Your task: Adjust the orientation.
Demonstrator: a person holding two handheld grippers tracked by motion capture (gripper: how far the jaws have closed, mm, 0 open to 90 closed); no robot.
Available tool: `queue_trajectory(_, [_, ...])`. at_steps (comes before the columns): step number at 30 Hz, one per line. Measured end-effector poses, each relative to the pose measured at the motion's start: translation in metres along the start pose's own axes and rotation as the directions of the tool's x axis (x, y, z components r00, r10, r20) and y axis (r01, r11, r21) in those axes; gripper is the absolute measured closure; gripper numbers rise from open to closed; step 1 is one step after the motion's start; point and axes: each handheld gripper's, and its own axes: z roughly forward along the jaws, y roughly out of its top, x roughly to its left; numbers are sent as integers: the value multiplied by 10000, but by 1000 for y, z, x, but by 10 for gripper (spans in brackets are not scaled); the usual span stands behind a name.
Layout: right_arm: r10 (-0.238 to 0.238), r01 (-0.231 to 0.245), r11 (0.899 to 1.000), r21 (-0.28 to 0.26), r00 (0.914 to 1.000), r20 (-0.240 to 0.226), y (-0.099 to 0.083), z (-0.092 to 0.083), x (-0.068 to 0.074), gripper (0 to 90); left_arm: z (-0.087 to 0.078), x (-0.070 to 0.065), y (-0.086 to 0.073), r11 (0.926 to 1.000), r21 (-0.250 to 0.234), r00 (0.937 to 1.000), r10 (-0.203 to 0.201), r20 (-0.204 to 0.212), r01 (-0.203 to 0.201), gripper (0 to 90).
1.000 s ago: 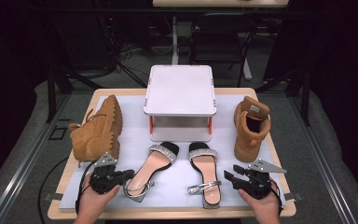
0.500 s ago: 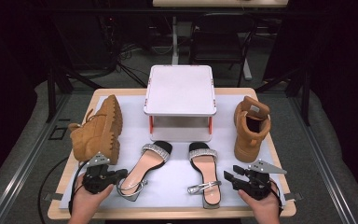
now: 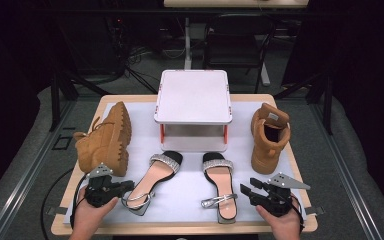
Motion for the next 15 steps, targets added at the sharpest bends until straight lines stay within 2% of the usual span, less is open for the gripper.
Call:
queue_trajectory(3, [25,-26,10000,-65,10000,-81,0,-2,3,512,0,0,0,9999,-120,10000,-35,-40,35,772])
queue_trajectory(9, [-83,79,9996,-260,9998,-168,0,-16,14,514,0,0,3,9991,-418,9999,-78,142,84,667])
queue_trajectory(12, [-17,14,9999,-108,9995,-307,-4,-18,18,516,1,1,3,9988,-477,9999,-78,149,86,629])
queue_trajectory(15, [-213,218,9997,98,9986,-478,-7,-17,23,517,3,0,4,9988,-486,9998,-53,190,62,608])
